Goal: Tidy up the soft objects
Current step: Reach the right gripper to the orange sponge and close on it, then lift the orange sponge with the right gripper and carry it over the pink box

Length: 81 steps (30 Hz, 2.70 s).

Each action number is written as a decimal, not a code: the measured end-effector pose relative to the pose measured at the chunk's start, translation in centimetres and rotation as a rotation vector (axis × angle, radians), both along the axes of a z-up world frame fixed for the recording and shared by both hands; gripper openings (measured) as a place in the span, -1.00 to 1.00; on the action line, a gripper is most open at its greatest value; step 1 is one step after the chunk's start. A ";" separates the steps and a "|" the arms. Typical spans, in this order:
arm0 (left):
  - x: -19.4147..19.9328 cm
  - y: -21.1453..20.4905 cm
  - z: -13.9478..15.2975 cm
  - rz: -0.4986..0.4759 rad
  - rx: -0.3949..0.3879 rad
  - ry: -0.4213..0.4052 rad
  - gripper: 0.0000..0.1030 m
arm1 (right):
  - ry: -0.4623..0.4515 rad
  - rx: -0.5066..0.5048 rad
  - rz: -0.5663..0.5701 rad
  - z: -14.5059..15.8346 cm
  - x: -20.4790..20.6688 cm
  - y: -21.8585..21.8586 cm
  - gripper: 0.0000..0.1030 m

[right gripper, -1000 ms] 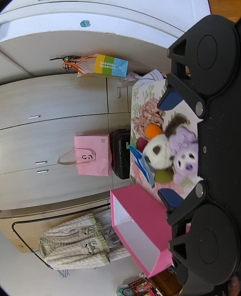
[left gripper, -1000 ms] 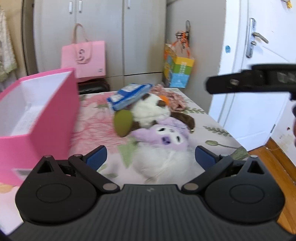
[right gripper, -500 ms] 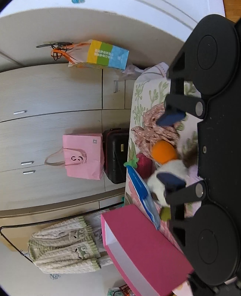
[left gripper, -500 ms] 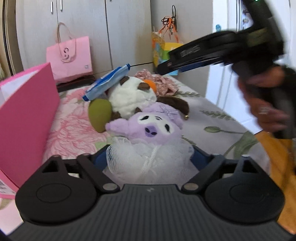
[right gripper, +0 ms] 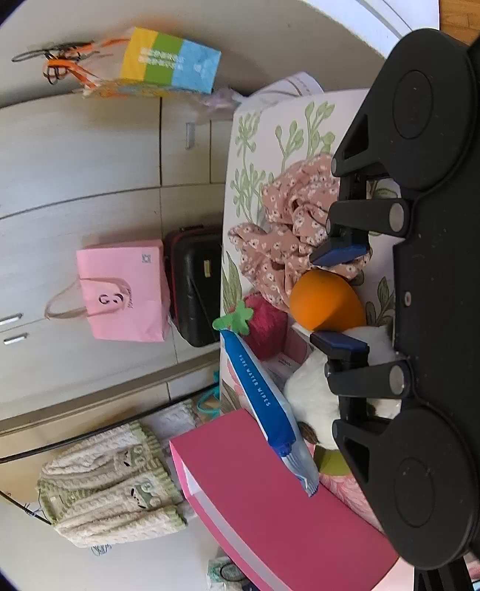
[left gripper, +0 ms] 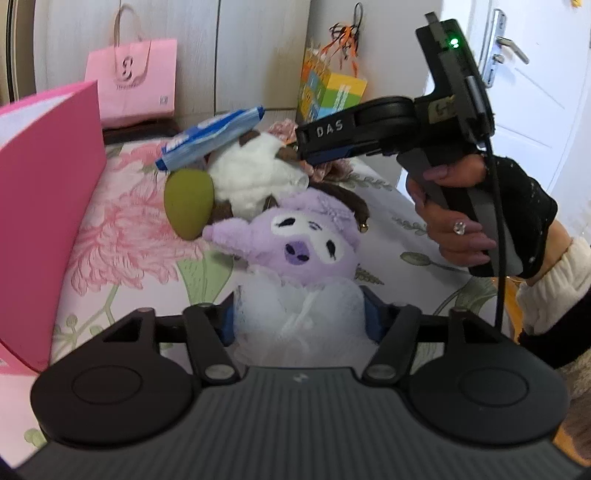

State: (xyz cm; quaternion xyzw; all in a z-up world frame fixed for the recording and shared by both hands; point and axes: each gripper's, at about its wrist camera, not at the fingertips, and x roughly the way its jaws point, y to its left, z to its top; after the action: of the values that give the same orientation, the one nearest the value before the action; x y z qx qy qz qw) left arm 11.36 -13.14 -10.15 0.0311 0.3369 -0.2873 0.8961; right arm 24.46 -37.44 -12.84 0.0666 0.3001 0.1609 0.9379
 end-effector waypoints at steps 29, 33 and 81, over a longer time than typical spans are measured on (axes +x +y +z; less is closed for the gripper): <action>-0.1 2.1 0.7 0.006 -0.009 0.045 0.01 | 0.023 -0.009 -0.166 0.7 -5.2 -0.6 0.07; 0.0 2.0 0.5 -0.002 0.004 0.063 0.13 | 0.043 0.097 -0.172 0.1 -4.8 -0.9 0.09; -2.5 13.2 3.0 -0.035 0.059 0.233 -0.26 | 0.202 0.107 0.275 4.0 -15.5 11.2 -0.24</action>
State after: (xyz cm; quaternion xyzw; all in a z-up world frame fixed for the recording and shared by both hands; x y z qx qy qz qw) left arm 8.81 0.09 -7.13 0.0299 0.4463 -0.2947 0.8444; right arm 8.97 -26.28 -8.87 0.0904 0.3899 0.2958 0.8673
